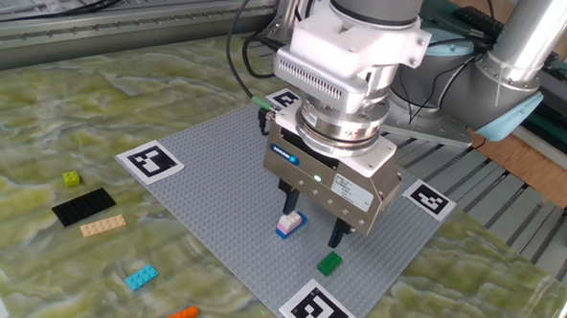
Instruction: Stack small Lego blocks randomly, one at a time
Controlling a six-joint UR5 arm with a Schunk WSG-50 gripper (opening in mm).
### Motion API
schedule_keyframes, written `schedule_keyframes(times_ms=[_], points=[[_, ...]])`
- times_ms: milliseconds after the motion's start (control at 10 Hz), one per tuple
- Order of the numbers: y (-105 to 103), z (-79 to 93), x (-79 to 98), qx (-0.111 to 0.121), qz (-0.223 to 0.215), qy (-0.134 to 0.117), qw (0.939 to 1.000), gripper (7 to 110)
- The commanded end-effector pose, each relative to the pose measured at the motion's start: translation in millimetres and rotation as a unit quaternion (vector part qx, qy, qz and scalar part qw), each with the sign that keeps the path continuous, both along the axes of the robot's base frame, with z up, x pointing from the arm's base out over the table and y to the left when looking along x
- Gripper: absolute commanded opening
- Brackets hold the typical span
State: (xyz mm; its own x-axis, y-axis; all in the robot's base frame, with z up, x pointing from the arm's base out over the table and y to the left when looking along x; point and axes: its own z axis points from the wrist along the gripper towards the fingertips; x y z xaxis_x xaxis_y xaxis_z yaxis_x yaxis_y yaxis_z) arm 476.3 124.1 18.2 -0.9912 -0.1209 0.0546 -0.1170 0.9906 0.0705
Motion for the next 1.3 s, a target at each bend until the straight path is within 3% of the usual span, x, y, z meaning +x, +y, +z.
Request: schedule_keyframes(times_ms=[0,400,700,900,1200], points=[[4.2,-2.5,0.8,0.005,-0.006,0.0,1.0,66],[-1.4,-6.7,-0.4,0.009,-0.004,0.0,1.0,66],[-8.9,-0.6,1.6,0.004,0.003,0.001,1.0,66],[-4.2,6.3,-0.2,-0.012,-0.003,0.005,0.9999,66],[3.5,7.1,-1.3,-0.004,-0.009,0.006,0.9999,66]])
